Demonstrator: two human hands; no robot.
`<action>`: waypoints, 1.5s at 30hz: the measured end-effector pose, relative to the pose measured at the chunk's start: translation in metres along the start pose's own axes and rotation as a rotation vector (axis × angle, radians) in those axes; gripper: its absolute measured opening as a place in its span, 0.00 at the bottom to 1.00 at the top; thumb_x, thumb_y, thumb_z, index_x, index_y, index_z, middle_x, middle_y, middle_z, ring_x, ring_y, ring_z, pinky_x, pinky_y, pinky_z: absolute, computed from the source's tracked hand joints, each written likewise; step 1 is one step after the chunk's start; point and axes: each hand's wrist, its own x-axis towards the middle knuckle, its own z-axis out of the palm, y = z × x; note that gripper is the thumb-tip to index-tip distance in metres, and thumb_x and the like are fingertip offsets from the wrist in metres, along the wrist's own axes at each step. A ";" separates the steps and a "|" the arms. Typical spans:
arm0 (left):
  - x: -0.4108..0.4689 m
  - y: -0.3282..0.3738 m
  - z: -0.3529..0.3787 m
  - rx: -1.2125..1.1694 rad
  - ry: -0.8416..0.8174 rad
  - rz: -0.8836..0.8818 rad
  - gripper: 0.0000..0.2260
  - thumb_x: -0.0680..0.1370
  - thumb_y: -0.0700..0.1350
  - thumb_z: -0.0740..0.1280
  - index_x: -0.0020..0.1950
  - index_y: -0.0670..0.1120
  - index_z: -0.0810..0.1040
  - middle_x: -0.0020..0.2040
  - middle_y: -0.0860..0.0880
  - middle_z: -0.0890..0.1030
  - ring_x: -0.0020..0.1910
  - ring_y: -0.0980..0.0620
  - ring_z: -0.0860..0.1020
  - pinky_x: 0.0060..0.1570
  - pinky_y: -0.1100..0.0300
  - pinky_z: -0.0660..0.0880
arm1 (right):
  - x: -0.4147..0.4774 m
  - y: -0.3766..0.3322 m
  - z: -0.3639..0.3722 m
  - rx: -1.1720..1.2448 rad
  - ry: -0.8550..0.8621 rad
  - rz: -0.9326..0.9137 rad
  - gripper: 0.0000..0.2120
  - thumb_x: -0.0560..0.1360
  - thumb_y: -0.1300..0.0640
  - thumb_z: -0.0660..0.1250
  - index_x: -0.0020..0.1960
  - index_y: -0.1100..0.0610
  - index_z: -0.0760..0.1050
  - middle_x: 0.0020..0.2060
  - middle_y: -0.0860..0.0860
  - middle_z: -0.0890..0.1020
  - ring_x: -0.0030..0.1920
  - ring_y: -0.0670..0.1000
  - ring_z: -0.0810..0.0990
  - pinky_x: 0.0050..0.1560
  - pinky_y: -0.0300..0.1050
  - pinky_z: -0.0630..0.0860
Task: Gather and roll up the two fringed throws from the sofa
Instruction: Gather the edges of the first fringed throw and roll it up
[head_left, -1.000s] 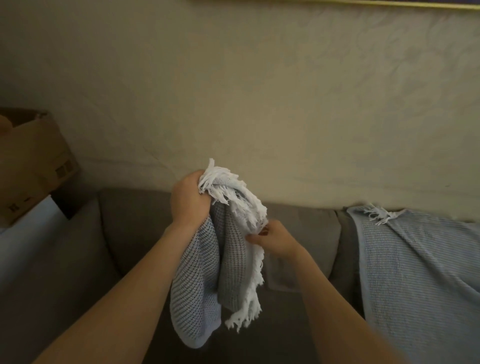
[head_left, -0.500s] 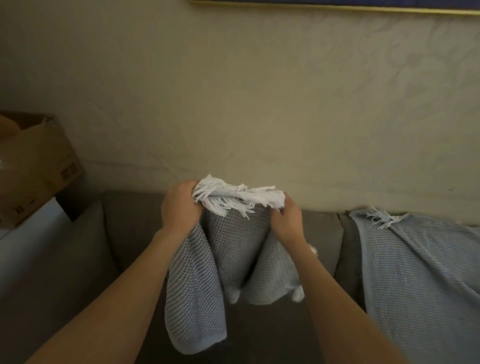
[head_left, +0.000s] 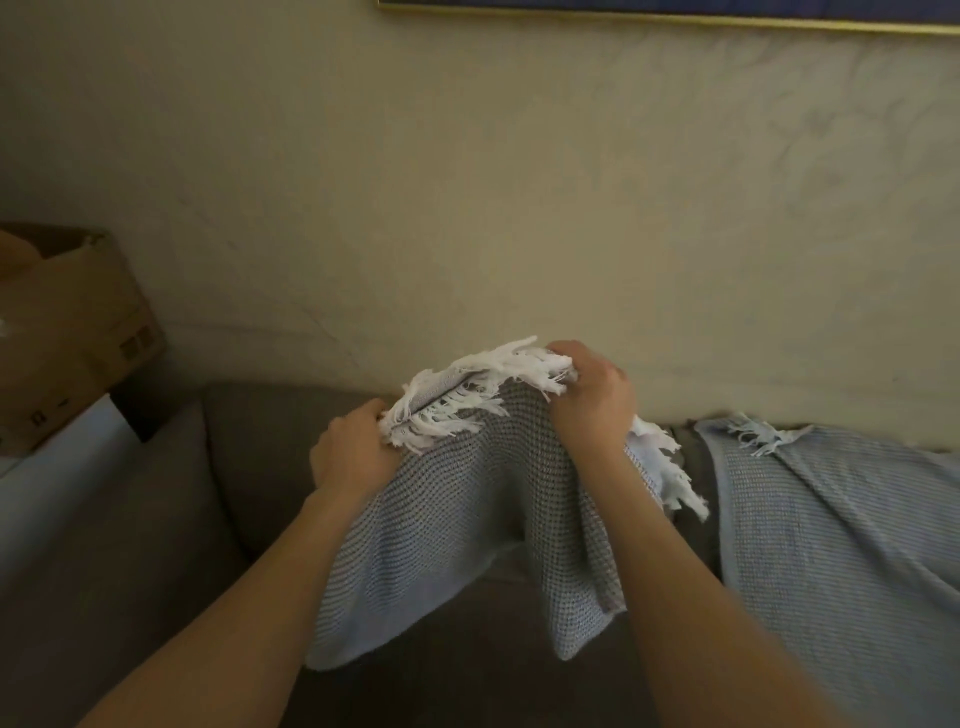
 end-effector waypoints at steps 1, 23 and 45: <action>-0.002 -0.002 0.001 -0.005 -0.022 -0.005 0.15 0.77 0.63 0.70 0.42 0.53 0.73 0.40 0.54 0.81 0.41 0.47 0.81 0.42 0.51 0.80 | 0.000 0.000 -0.002 0.007 0.025 -0.033 0.30 0.62 0.75 0.65 0.56 0.51 0.85 0.46 0.48 0.88 0.40 0.54 0.84 0.34 0.44 0.78; -0.008 -0.016 0.013 -0.171 0.113 0.038 0.14 0.78 0.61 0.72 0.43 0.51 0.81 0.37 0.55 0.83 0.37 0.51 0.82 0.36 0.53 0.80 | 0.006 0.010 -0.022 -0.088 -0.044 0.352 0.07 0.67 0.64 0.64 0.34 0.56 0.69 0.26 0.49 0.74 0.28 0.53 0.70 0.29 0.40 0.59; -0.003 0.073 0.031 -0.795 -0.605 -0.615 0.16 0.85 0.38 0.55 0.57 0.43 0.83 0.43 0.43 0.86 0.39 0.45 0.83 0.37 0.52 0.82 | -0.096 -0.005 0.042 0.129 -0.618 0.205 0.21 0.77 0.44 0.66 0.32 0.56 0.67 0.32 0.49 0.74 0.31 0.48 0.73 0.30 0.47 0.68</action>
